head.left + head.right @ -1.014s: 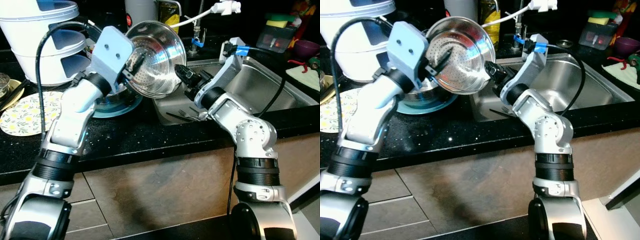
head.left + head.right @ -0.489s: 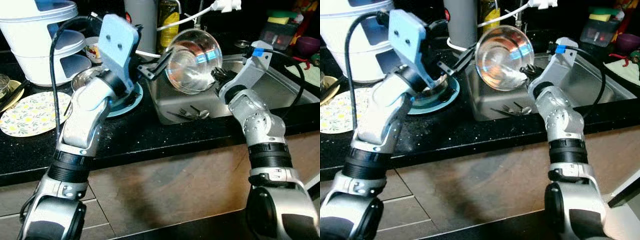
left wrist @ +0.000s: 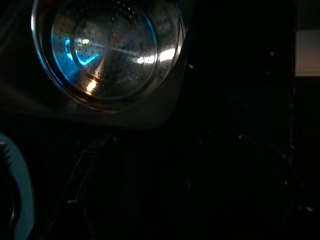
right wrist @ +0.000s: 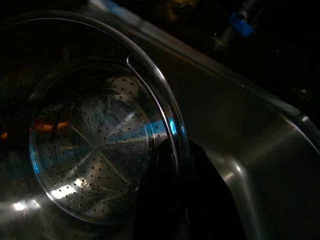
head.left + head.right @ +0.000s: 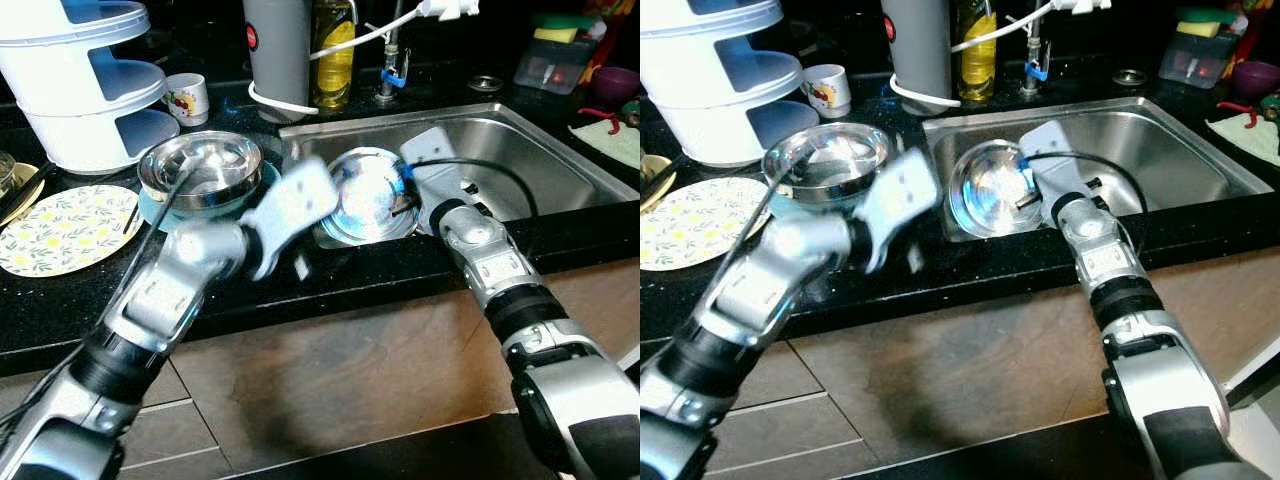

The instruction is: Kitchen organization

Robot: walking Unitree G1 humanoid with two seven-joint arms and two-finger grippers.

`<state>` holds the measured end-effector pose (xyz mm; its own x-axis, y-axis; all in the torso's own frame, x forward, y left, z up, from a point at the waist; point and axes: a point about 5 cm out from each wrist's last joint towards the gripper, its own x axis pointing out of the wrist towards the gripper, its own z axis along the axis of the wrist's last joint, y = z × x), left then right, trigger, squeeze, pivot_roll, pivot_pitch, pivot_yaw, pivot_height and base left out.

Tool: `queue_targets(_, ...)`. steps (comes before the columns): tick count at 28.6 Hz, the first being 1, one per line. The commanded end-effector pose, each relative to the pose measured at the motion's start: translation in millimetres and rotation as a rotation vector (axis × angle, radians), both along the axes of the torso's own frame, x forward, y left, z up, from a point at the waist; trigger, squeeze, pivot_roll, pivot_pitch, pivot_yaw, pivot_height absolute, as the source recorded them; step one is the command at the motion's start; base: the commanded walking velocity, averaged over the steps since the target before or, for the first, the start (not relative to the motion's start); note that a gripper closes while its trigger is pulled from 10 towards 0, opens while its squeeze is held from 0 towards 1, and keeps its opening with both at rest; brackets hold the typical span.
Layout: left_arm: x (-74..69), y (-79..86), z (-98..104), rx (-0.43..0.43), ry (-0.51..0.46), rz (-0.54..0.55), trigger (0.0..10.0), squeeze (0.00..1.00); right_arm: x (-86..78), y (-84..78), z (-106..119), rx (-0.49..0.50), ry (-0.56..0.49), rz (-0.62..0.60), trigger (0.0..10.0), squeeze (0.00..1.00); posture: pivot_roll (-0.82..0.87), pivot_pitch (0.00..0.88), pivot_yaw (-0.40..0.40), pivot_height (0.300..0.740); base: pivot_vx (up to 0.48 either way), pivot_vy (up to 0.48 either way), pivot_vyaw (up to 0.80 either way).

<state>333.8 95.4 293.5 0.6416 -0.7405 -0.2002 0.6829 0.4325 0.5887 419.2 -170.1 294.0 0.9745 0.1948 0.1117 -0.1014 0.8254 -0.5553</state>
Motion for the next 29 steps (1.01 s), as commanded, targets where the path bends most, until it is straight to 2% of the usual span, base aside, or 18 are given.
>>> queue_targets(1,-3.6,-0.7,-10,0.034,0.053,-0.017,10.0,0.00,0.5,8.3,-17,-0.044,0.075,0.059,10.0,0.07,0.06,0.256,0.029,0.740,0.000,0.000,0.00)
queue_targets(2,-5.2,-0.1,-15,0.043,0.085,-0.015,10.0,0.00,0.6,8.8,-19,-0.053,0.083,0.065,10.0,0.94,0.06,0.250,0.027,0.740,0.000,0.000,0.00)
queue_targets(5,-2.9,0.4,-20,0.046,0.092,0.036,10.0,0.00,1.4,9.0,-19,-0.072,0.077,0.068,10.0,1.00,0.05,0.246,0.026,0.740,0.000,0.000,0.00)
queue_targets(6,1.5,0.7,-16,0.026,0.068,0.077,10.0,0.00,1.7,7.5,-16,-0.061,0.060,0.058,10.0,0.00,0.05,0.242,0.025,0.740,0.000,0.000,0.00)
queue_targets(11,6.1,-0.6,-6,-0.032,0.015,0.120,10.0,0.00,2.3,3.6,-7,-0.021,0.015,0.041,10.0,0.00,0.05,0.237,0.023,0.740,0.000,0.000,0.00)
queue_targets(12,5.6,-3.0,7,-0.180,0.040,0.129,10.0,0.00,1.0,-0.4,8,0.075,-0.056,0.044,10.0,0.00,0.05,0.231,0.020,0.740,0.000,0.000,0.00)
queue_targets(14,5.6,-3.0,7,-0.180,0.040,0.129,10.0,0.00,1.0,-0.4,8,0.075,-0.056,0.044,10.0,0.00,0.05,0.231,0.020,0.740,0.000,0.000,0.00)
queue_targets(16,-3.4,-4.7,29,-0.507,0.107,0.085,10.0,0.00,-8.7,-8.6,45,0.412,-0.236,0.129,10.0,0.00,0.05,0.227,0.015,0.740,0.000,0.000,0.00)
queue_targets(17,-3.4,-4.7,29,-0.507,0.107,0.085,10.0,0.00,-8.7,-8.6,45,0.412,-0.236,0.129,10.0,0.00,0.05,0.227,0.015,0.740,0.000,0.000,0.00)
queue_targets(19,-23.3,1.0,43,-0.762,0.138,-0.077,10.0,0.00,-32.8,-10.4,75,0.861,-0.338,0.400,10.0,0.00,0.04,0.224,0.014,0.740,0.000,0.000,0.00)
queue_targets(20,-31.1,3.8,47,-0.815,0.134,-0.136,10.0,0.00,-44.3,-8.6,82,0.976,-0.344,0.535,10.0,0.00,0.04,0.224,0.014,0.740,0.000,0.000,0.00)
queue_targets(21,-39.9,5.4,46,-0.818,0.145,-0.201,10.0,0.00,-56.7,-2.5,82,1.053,-0.298,0.680,10.0,0.00,0.03,0.226,0.015,0.740,0.000,0.000,0.00)
queue_targets(22,-39.9,5.4,46,-0.818,0.145,-0.201,10.0,0.00,-56.7,-2.5,82,1.053,-0.298,0.680,10.0,0.00,0.03,0.226,0.015,0.740,0.000,0.000,0.00)
queue_targets(25,-66.0,13.5,35,-0.743,0.274,-0.446,10.0,0.00,-95.4,24.1,57,1.039,-0.066,1.047,10.0,0.00,0.02,0.224,0.013,0.740,0.000,0.000,0.00)
queue_targets(26,-66.0,13.5,35,-0.743,0.274,-0.446,10.0,0.00,-95.4,24.1,57,1.039,-0.066,1.047,10.0,0.00,0.02,0.224,0.013,0.740,0.000,0.000,0.00)
queue_targets(27,-76.2,22.3,29,-0.689,0.327,-0.513,10.0,0.00,-109.6,33.5,39,0.971,0.044,1.135,10.0,0.00,0.01,0.222,0.013,0.740,0.000,0.000,0.00)
queue_targets(28,-76.2,22.3,29,-0.689,0.327,-0.513,10.0,0.00,-109.6,33.5,39,0.971,0.044,1.135,10.0,0.00,0.01,0.222,0.013,0.740,0.000,0.000,0.00)
queue_targets(29,-82.3,30.1,18,-0.602,0.362,-0.495,10.0,0.00,-122.0,41.4,18,0.875,0.150,1.181,10.0,0.00,0.01,0.221,0.011,0.740,0.000,0.000,0.00)
